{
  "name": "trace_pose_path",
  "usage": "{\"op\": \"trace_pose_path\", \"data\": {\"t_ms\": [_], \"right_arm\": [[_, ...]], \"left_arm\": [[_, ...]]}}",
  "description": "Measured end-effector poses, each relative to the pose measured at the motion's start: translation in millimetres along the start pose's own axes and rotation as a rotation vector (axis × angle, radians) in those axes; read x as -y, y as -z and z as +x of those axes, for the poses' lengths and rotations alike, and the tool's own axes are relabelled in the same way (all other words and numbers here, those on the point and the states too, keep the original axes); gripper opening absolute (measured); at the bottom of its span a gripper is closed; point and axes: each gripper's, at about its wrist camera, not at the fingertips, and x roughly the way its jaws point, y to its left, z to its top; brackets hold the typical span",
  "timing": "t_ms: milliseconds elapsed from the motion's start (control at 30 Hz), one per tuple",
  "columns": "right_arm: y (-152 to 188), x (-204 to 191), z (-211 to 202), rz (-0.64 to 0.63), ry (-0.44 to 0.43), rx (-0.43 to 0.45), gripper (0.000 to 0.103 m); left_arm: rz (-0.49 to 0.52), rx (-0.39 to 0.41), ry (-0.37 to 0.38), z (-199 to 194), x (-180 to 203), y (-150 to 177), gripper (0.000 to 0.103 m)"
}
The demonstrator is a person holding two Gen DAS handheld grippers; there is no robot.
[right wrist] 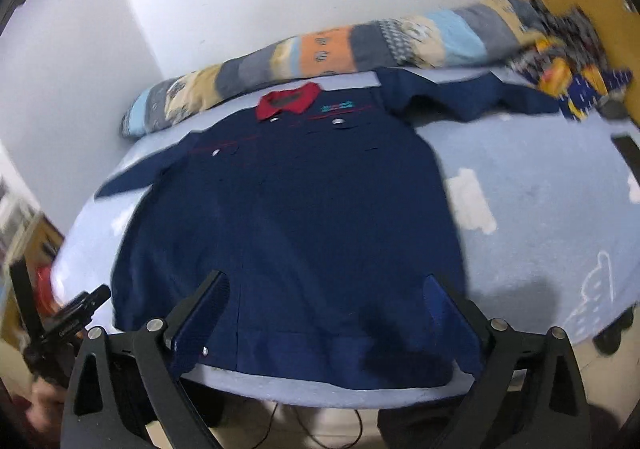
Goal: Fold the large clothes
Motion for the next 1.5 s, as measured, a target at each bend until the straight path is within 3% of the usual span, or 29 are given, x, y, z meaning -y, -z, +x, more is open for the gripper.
{"op": "trace_pose_path", "data": {"t_ms": [67,233,400,600,800,967,1100,1200,1267,1400,1500], "right_arm": [[15,-13,11,-0.026,0.028,-0.005,0.098],[29,-36,30,-0.069,-0.003,-0.06,0.098],[35,-40,38,-0.079,-0.001,-0.094,0.1],[40,-40,55,-0.045,0.003,-0.168,0.1],[49,-43,71,-0.069,0.051,-0.25,0.1],[59,-39,87,-0.023,0.007,-0.339,0.1],[69,-49,99,-0.033,-0.043,-0.412,0.099],[77,-60,104,-0.055,-0.118,-0.465,0.099],[76,-68,98,-0.075,-0.171,-0.452,0.098],[59,-71,72,-0.081,-0.199,-0.329,0.099],[54,-59,67,-0.034,-0.2,-0.311,0.099]], "left_arm": [[0.023,-0.037,-0.035,6,10,6,0.093],[0.048,-0.032,-0.063,18,42,-1,0.093],[0.042,-0.05,-0.051,20,42,0,0.093],[0.028,-0.069,-0.039,50,29,-12,0.093],[0.021,-0.079,-0.044,61,30,-11,0.093],[0.025,-0.122,-0.092,69,23,-12,0.093],[0.014,-0.184,-0.183,80,13,-11,0.093],[-0.019,-0.204,-0.179,81,7,-12,0.092],[-0.024,-0.169,-0.148,73,9,-16,0.092],[0.03,-0.08,-0.099,57,24,-19,0.092],[0.088,-0.042,-0.079,48,39,-19,0.093]]}}
